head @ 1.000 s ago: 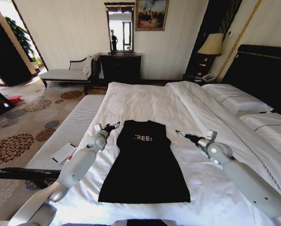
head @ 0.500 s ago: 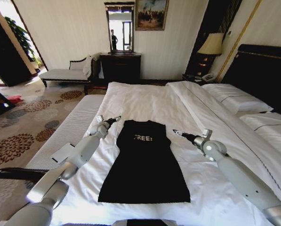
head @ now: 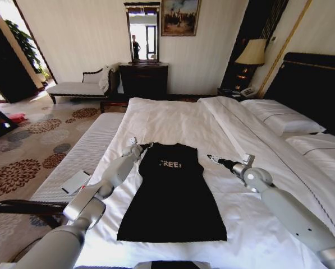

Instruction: Fold the clothes on the bed.

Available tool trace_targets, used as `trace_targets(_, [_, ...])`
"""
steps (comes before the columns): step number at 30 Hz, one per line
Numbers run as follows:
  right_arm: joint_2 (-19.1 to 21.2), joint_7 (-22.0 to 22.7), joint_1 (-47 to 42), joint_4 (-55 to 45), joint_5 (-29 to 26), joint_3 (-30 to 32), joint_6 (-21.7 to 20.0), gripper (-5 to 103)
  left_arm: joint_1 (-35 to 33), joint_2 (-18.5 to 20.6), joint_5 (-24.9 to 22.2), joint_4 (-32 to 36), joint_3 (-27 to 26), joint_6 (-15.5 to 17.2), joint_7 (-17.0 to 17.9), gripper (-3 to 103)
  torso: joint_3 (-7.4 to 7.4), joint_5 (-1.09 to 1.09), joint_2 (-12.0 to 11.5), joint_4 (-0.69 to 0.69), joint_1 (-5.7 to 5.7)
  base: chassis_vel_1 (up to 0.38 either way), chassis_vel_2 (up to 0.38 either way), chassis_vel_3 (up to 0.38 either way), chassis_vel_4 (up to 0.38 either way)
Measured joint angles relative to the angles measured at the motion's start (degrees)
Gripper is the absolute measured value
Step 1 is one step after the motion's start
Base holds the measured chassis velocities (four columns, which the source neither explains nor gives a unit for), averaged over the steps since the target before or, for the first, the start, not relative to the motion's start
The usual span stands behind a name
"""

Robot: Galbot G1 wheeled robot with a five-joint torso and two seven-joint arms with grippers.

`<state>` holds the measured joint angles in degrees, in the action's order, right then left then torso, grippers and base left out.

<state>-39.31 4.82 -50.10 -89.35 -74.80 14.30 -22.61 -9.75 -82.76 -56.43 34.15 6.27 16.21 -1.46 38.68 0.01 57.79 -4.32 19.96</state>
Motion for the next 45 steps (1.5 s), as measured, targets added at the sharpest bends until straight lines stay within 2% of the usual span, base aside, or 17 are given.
trace_targets(10, [-0.2,0.1,0.3,-0.3,-0.2,-0.4,-0.1,100,1.2,-1.8,3.5,-5.3,-3.6,-1.0,-0.8,54,0.00,0.00,0.0,0.02,0.00,0.000,0.000,0.000,0.000])
trace_targets(15, [-0.2,0.2,0.3,-0.5,-0.4,-0.4,-0.1,100,1.4,-2.0,3.9,-5.7,-4.0,-1.1,-1.2,52,0.00,0.00,0.0,0.02,0.00,0.000,0.000,0.000,0.000])
trace_targets(19, [0.0,0.4,0.3,-0.7,-0.6,-0.4,-0.1,100,1.4,-2.4,4.3,-5.8,-3.9,-1.1,-1.3,40,0.00,0.00,0.0,0.01,0.00,0.000,0.000,0.000,0.000])
trace_targets(23, [0.0,0.6,0.2,-0.9,-0.6,-0.3,-0.1,100,1.2,-2.8,4.8,-6.1,-3.9,-1.1,-1.4,35,0.00,0.00,0.0,0.01,0.00,0.000,0.000,0.000,0.000])
trace_targets(25, [0.0,0.6,0.1,-0.9,-0.6,-0.2,-0.1,100,1.2,-3.0,4.9,-6.3,-3.9,-1.2,-1.4,26,0.00,0.00,0.0,0.01,0.00,0.000,0.000,0.000,0.000])
trace_targets(28, [0.0,0.6,0.1,-0.9,-0.6,-0.1,-0.1,100,1.4,-3.1,5.0,-6.9,-4.0,-1.2,-1.4,21,0.00,-0.01,0.0,0.01,0.00,0.000,0.000,0.000,0.000])
trace_targets(30, [0.0,0.7,0.1,-0.8,-0.6,-0.1,-0.1,100,1.7,-3.2,5.1,-7.4,-4.0,-1.3,-1.4,11,0.00,-0.01,0.0,0.01,0.00,0.000,0.000,0.000,0.000])
trace_targets(31, [0.0,0.7,0.1,-0.8,-0.6,-0.1,-0.1,100,1.7,-3.2,5.1,-7.4,-4.0,-1.3,-1.4,11,0.00,-0.01,0.0,0.01,0.00,0.000,0.000,0.000,0.000])
trace_targets(33, [-0.1,0.7,0.1,-0.7,-0.7,-0.2,-0.1,100,1.7,-3.2,5.1,-7.5,-4.1,-1.5,-1.4,2,0.00,0.00,0.0,0.01,0.00,0.000,0.000,0.000,0.000])
trace_targets(41, [-0.6,0.3,2.6,0.9,-1.4,-2.2,-0.2,100,1.2,-2.3,4.9,-5.7,-4.2,-1.7,-1.3,1,0.00,-0.01,0.0,0.00,0.00,0.000,0.000,0.000,0.000])
trace_targets(45, [-1.0,-1.0,8.5,4.0,-2.6,-6.7,-0.4,100,-0.7,-0.8,4.5,-2.0,-4.0,-1.4,-0.5,1,0.00,-0.02,0.0,0.00,0.00,0.000,0.000,0.000,0.000])
